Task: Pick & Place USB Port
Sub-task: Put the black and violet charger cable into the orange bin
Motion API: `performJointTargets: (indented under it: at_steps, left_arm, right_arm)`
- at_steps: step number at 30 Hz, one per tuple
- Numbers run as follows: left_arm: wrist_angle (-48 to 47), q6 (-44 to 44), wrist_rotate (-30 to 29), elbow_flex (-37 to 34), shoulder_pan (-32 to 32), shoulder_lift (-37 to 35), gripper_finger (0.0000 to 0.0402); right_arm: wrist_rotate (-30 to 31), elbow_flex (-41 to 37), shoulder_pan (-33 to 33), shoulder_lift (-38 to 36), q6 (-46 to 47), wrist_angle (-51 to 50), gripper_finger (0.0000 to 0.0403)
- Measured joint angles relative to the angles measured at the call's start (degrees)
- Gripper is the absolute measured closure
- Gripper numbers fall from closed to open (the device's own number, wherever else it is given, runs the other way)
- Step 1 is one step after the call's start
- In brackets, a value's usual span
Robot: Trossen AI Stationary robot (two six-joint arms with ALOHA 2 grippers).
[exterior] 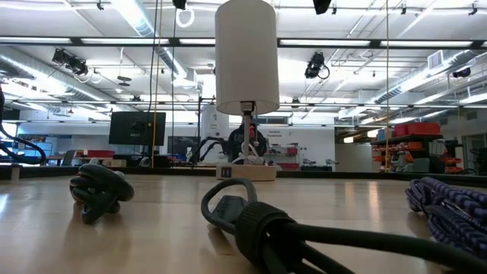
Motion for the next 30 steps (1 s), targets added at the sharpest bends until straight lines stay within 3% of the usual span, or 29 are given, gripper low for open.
performJointTargets:
  at_steps: [8,15,18,21,30]
  left_arm:
    - [7.92,1.53,4.36,0.00,0.00,0.00,0.0262]
    - [9.22,1.53,4.51,0.00,0.01,0.00,0.0265]
    - [8.98,1.51,4.56,0.00,0.00,0.00,0.0298]
    - [8.82,1.42,7.00,0.00,0.10,-0.01,0.0367]
    - [7.43,0.13,7.42,0.04,0.17,-0.04,0.0370]
  right_arm:
    - [0.01,0.00,0.01,0.22,-1.16,1.13,0.0391]
    - [0.33,-0.02,-0.27,0.74,-1.51,1.41,0.0391]
    - [0.33,-0.02,-0.40,1.01,-1.51,1.55,0.0391]
    - [0.15,-0.02,-0.38,1.01,-1.52,1.59,0.0391]
    - [-0.14,-0.09,-0.40,1.01,-1.68,1.33,0.0388]
